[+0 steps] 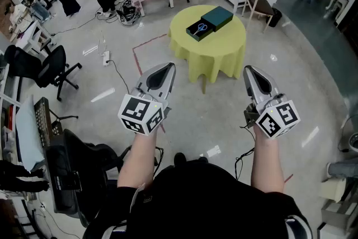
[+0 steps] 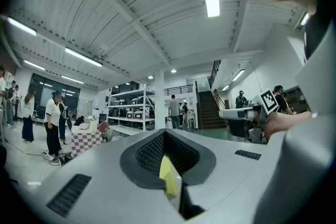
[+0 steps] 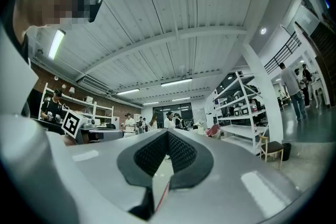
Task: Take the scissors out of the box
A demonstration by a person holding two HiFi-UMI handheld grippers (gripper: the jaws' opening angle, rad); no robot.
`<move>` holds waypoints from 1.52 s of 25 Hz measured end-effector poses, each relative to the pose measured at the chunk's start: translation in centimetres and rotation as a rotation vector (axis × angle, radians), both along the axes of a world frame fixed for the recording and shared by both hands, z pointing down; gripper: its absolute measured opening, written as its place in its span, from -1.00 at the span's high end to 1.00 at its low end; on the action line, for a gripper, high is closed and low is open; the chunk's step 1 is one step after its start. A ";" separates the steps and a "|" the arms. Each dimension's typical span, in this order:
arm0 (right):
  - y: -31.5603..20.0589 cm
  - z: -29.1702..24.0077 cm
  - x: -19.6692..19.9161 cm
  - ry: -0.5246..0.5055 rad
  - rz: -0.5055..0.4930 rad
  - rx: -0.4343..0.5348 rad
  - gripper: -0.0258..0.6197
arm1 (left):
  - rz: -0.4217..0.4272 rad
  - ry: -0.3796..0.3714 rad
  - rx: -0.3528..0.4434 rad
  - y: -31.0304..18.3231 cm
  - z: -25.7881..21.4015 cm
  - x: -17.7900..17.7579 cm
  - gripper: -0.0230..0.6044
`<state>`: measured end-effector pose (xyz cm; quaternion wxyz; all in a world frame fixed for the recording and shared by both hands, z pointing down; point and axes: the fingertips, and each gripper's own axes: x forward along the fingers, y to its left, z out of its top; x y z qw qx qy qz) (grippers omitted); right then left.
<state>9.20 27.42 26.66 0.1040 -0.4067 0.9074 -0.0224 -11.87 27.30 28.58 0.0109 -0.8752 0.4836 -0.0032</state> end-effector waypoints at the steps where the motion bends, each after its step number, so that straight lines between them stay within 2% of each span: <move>1: 0.0 -0.1 0.2 -0.001 -0.001 -0.001 0.90 | -0.002 -0.009 -0.004 0.0 0.1 0.1 0.92; 6: 0.2 -0.1 1.0 -0.003 0.002 -0.003 0.90 | -0.004 -0.040 -0.013 0.1 0.5 1.1 0.92; 12: 0.4 0.5 2.2 -0.010 -0.001 -0.011 0.90 | -0.021 -0.019 -0.021 0.0 1.0 1.9 0.92; 18: 1.8 0.8 3.8 -0.069 -0.046 -0.031 0.90 | -0.037 -0.018 -0.050 0.8 2.0 2.9 0.92; 24: 2.2 1.7 4.4 -0.085 -0.062 -0.074 0.89 | -0.022 -0.022 -0.095 0.8 3.3 3.7 0.92; 31: -1.1 3.6 2.5 -0.057 -0.078 -0.119 0.89 | -0.001 -0.003 -0.135 -3.3 5.7 2.9 0.92; 38: -9.2 5.1 0.3 -0.009 -0.073 -0.153 0.89 | 0.030 0.021 -0.164 -12.0 8.0 1.7 0.92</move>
